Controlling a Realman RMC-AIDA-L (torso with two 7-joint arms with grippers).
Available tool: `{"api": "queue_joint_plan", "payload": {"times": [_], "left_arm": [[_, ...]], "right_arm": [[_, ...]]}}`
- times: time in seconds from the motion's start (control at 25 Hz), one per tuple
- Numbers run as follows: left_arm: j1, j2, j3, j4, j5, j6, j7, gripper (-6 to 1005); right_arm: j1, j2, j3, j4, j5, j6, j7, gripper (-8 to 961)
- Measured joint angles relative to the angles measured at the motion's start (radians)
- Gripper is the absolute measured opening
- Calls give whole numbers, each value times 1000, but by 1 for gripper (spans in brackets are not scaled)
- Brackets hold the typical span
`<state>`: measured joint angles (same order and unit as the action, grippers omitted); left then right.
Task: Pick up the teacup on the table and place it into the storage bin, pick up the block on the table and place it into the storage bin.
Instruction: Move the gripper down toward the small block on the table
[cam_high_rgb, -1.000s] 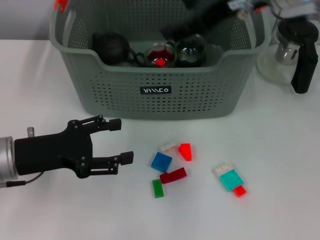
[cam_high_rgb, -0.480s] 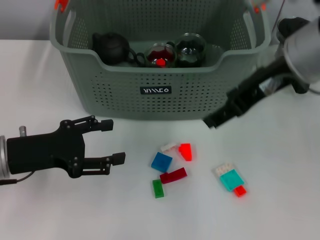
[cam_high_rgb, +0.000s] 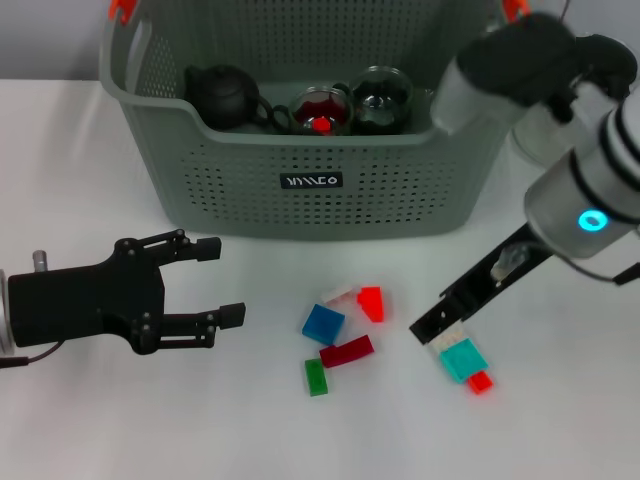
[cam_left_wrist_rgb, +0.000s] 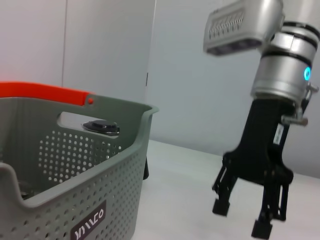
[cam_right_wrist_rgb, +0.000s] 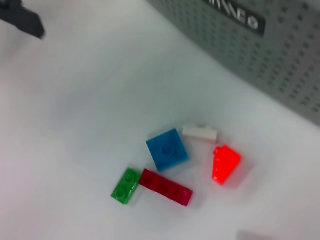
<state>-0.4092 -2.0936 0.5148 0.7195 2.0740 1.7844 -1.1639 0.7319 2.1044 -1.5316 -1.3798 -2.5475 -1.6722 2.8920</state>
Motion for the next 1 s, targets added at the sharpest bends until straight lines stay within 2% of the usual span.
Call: {"api": "queue_joint_plan", "payload": {"times": [0.2,0.52,1.0], "left_arm": [[1,0,-1,0,9,-9,1,844],[3,-2,-1,-11,12,-26,5,844],[13,-6,-1,-11,12,-25,5,843]], "right_arm": [[0,0,-12,81,1,35,21,927],[5,1,-30,136,-57,82,61,925],[16,5,-72,227,-54,164,71,922]]}}
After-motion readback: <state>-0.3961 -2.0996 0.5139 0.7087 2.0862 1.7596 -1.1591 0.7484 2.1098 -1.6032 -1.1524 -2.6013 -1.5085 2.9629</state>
